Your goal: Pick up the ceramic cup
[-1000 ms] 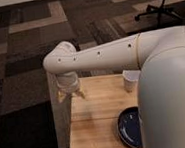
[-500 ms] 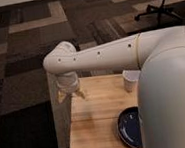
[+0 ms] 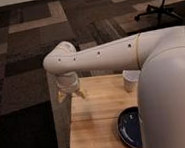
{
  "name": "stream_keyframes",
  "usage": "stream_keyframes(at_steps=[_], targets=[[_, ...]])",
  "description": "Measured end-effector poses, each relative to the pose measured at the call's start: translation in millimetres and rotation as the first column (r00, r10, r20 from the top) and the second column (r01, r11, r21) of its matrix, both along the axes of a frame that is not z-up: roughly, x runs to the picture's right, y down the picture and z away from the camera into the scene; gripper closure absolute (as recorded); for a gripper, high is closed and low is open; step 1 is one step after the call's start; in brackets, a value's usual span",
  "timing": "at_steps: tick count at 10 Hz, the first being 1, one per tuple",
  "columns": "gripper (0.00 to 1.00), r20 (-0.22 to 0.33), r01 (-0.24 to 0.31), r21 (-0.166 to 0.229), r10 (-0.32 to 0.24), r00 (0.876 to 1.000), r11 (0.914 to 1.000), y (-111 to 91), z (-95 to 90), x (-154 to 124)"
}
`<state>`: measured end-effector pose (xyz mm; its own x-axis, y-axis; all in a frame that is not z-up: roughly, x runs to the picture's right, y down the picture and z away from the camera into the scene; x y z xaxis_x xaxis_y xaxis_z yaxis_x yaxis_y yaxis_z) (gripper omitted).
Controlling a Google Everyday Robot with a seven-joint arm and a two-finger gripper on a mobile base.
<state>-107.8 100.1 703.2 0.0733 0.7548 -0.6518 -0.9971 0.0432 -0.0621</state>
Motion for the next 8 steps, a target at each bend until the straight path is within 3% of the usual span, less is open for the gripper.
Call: stream_keyframes(at_steps=[6, 8], targets=[[0.35, 0.000, -0.001, -0.001, 0.001, 1.000, 1.0000, 0.3, 0.0, 0.2], [0.35, 0.000, -0.016, -0.022, 0.016, 1.000, 0.9996, 0.4, -1.9, 11.8]])
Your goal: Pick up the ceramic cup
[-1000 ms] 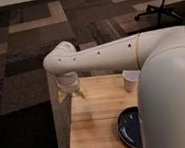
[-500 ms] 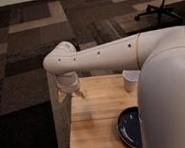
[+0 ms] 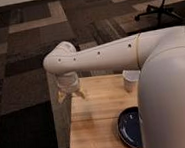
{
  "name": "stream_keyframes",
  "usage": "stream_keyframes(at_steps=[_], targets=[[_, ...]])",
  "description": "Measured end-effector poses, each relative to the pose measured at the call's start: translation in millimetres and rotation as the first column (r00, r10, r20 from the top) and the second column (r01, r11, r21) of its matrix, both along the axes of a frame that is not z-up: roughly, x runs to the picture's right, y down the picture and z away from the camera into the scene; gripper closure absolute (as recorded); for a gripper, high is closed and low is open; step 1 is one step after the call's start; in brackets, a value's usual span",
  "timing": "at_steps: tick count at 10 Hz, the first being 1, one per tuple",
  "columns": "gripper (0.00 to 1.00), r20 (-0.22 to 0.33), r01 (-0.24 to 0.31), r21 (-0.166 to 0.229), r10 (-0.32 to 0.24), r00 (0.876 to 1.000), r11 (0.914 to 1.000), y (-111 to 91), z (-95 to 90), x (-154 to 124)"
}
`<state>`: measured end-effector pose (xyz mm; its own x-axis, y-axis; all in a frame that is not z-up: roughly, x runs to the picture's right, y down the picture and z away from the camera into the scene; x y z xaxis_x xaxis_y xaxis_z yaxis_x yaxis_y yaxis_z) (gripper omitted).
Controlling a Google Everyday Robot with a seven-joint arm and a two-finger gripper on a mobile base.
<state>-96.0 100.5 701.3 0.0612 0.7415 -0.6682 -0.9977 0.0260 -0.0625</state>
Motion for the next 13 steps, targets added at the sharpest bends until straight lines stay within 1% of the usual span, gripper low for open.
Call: stream_keyframes(at_steps=[1, 2, 3, 4, 5, 6, 7, 8, 9, 10, 11, 12, 13], targets=[[0.35, 0.016, 0.002, -0.021, -0.002, 1.000, 0.9998, -3.9, -1.5, 15.6], [0.35, 0.014, 0.008, -0.026, -0.008, 1.000, 0.9996, -6.2, -1.3, 23.8], [0.35, 0.003, 0.018, -0.036, -0.018, 1.000, 0.9992, -11.2, -0.3, 42.8], [0.35, -0.040, 0.048, -0.051, -0.050, 0.998, 0.9975, -22.4, 2.4, 87.4], [0.35, -0.064, 0.077, -0.059, -0.081, 0.995, 0.9953, -27.8, 2.9, 108.0], [0.35, -0.087, 0.116, -0.072, -0.122, 0.989, 0.9906, -33.7, 2.4, 130.5], [0.35, -0.102, 0.196, -0.087, -0.204, 0.974, 0.9768, -46.5, 1.0, 164.7], [0.35, -0.090, 0.267, -0.090, -0.275, 0.957, 0.9594, -58.9, -0.1, 187.8], [0.35, -0.025, 0.378, -0.059, -0.380, 0.925, 0.9241, -80.9, 0.9, 206.8], [0.35, 0.024, 0.430, -0.038, -0.430, 0.903, 0.9019, -89.0, 1.9, 207.6], [0.35, 0.144, 0.515, 0.009, -0.511, 0.848, 0.8572, -97.9, 1.9, 207.8], [0.35, 0.252, 0.555, 0.041, -0.545, 0.799, 0.8312, -97.6, -1.4, 200.3], [0.35, 0.350, 0.588, 0.080, -0.575, 0.740, 0.8051, -97.6, -4.9, 190.3]])
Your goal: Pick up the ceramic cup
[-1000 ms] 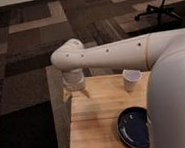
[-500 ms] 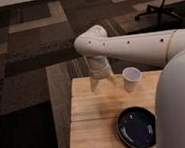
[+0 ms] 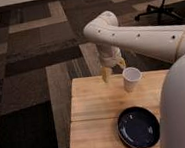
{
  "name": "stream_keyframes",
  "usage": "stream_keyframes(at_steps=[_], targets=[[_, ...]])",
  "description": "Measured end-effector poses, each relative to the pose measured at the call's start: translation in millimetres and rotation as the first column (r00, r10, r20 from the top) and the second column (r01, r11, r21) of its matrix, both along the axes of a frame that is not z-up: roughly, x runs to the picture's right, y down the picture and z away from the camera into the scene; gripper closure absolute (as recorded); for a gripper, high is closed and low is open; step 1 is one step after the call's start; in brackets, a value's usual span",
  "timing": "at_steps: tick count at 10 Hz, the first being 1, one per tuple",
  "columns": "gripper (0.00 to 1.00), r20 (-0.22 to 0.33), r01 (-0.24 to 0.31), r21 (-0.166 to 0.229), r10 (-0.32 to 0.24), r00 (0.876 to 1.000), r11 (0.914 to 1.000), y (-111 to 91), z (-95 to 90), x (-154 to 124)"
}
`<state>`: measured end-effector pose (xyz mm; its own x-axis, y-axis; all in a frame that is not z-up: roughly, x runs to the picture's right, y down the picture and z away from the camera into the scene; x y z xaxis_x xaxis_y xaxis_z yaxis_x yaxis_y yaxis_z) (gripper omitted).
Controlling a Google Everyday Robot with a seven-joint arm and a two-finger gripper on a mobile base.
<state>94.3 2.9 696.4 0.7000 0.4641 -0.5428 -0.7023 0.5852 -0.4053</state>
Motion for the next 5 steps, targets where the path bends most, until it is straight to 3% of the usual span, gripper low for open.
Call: stream_keyframes(at_steps=[1, 2, 5], targets=[[0.35, 0.083, 0.036, -0.016, -0.034, 0.996, 0.9992, 0.1, -3.4, -6.1], [0.35, 0.119, 0.050, -0.022, -0.048, 0.992, 0.9985, 0.4, -5.0, -8.0], [0.35, 0.121, 0.052, -0.022, -0.049, 0.991, 0.9984, 0.3, -4.8, -9.7]])
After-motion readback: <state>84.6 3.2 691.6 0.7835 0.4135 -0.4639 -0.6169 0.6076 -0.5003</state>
